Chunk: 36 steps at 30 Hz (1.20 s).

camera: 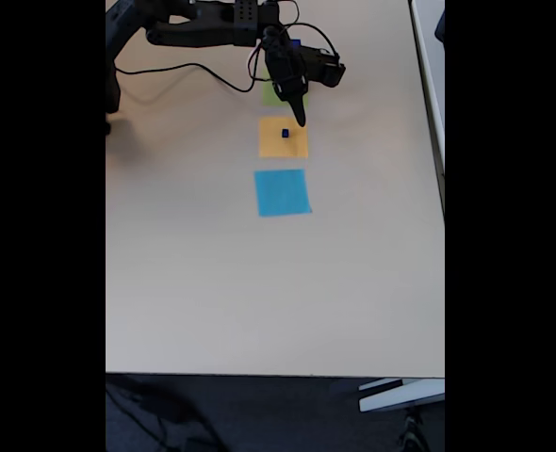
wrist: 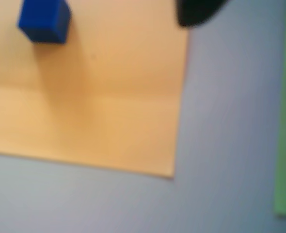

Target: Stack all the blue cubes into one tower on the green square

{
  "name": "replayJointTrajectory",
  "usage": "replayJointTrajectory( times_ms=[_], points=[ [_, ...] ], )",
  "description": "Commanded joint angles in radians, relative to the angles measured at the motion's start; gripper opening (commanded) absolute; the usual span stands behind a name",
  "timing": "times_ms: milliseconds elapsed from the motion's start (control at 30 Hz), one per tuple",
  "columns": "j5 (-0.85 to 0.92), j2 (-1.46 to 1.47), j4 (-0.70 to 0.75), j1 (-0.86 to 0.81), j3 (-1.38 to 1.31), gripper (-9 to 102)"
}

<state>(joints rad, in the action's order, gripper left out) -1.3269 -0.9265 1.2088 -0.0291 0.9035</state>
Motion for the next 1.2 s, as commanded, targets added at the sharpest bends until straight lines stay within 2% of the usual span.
replayJointTrajectory(
  times_ms=[0,633,1167],
  points=[
    [0.015,-0.103,-0.02,-0.012,0.006,26],
    [0.077,-0.02,-0.037,-0.069,0.018,25],
    [0.038,0.043,-0.034,-0.046,0.02,23]
  ],
)
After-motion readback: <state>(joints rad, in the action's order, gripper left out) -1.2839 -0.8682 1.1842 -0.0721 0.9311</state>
